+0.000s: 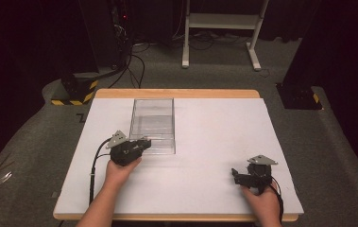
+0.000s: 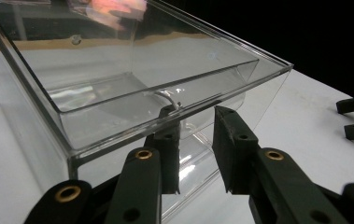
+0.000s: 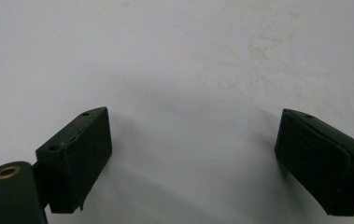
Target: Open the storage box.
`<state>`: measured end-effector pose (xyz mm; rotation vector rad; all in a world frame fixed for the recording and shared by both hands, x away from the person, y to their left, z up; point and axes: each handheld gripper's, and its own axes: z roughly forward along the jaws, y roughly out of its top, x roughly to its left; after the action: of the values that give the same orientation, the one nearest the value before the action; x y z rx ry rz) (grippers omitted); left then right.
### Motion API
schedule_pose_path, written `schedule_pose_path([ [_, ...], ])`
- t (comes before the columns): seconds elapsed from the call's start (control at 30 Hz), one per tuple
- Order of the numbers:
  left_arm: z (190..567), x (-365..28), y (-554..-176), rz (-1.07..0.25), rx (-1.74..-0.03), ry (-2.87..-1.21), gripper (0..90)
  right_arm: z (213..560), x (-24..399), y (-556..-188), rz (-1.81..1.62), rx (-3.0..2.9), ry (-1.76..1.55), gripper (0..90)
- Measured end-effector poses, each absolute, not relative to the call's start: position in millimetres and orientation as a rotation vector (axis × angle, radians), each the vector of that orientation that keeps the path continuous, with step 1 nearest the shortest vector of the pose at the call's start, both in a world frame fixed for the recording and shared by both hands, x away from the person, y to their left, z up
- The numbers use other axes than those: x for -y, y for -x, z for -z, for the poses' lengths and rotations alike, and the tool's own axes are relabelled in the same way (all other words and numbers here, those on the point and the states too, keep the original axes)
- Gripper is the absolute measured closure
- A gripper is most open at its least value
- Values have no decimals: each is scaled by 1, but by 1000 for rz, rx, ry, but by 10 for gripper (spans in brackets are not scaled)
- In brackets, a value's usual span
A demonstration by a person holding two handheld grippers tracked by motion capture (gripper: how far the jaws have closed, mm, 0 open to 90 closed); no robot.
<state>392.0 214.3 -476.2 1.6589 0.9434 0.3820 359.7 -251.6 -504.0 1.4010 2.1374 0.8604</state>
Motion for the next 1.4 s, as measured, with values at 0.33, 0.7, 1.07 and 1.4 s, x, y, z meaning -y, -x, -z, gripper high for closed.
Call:
schedule_pose_path([
  [0.33,479,-220,-393,-357,-899,-1657,764,504,251,-359,-859,-2135,-1400,112],
  [0.7,478,-222,-389,-364,-877,-1672,789,504,251,-359,-859,-2135,-1400,112],
  [1.07,480,-226,-381,-354,-862,-1654,814,504,251,-359,-859,-2135,-1400,112],
  [1.4,482,-229,-374,-350,-844,-1646,829,504,251,-359,-859,-2135,-1400,112],
])
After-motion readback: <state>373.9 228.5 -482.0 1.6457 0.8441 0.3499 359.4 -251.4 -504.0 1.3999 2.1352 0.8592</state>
